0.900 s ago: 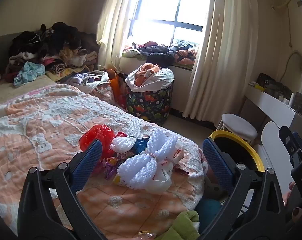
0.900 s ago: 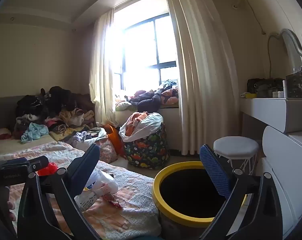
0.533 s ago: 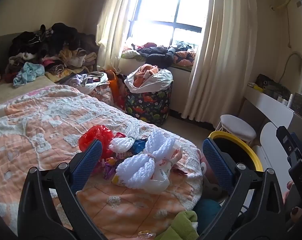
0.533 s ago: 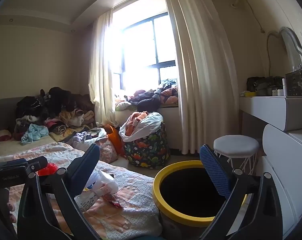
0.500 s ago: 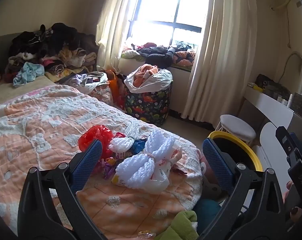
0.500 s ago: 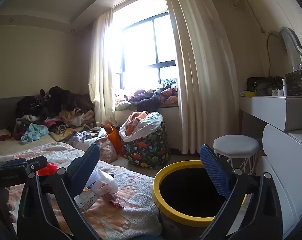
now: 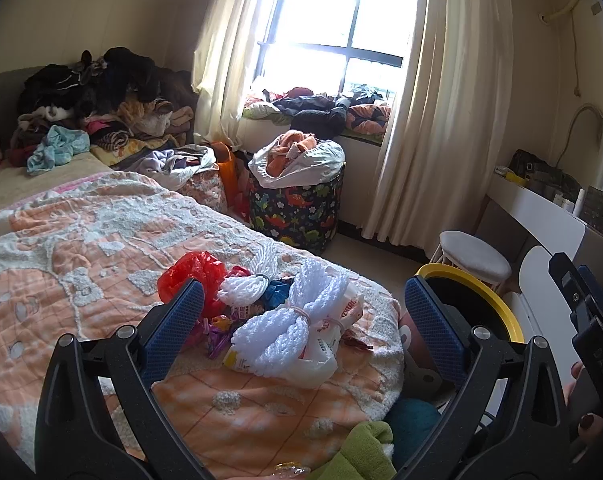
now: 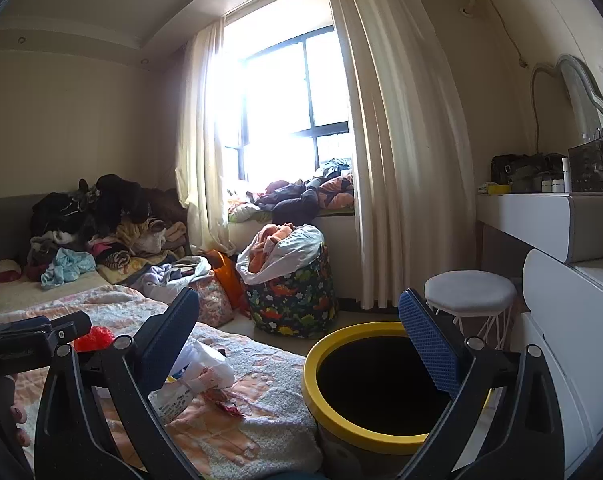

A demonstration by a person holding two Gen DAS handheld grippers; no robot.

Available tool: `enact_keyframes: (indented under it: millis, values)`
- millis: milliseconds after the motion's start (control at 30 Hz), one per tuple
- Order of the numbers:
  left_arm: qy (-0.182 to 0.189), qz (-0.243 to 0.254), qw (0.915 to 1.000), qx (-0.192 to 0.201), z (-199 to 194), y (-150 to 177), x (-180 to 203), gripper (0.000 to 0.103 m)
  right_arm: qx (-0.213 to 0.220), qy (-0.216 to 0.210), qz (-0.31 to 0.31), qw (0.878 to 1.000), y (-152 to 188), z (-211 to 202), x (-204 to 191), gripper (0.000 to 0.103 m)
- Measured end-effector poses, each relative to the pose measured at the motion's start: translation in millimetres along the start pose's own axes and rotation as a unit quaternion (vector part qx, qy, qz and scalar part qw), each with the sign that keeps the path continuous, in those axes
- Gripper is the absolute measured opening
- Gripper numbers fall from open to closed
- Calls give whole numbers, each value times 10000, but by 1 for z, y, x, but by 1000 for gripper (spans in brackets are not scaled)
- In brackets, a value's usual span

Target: Collect trash

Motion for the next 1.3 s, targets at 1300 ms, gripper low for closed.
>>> enact_keyframes:
  millis: [1300]
  values:
    - [10, -16, 10000, 37, -4, -7, 1, 92, 5, -43, 54, 10000, -5, -1, 0, 97]
Point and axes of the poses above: each gripper's, at about its wrist camera, not at the fingertips, and z roughly the way its jaws point, x to its right, y to its underside, the point moved 1 cm from there along z, roughly the way its jaws point, and after that the axes turned 9 degrees about z, right-handed, at the moved point
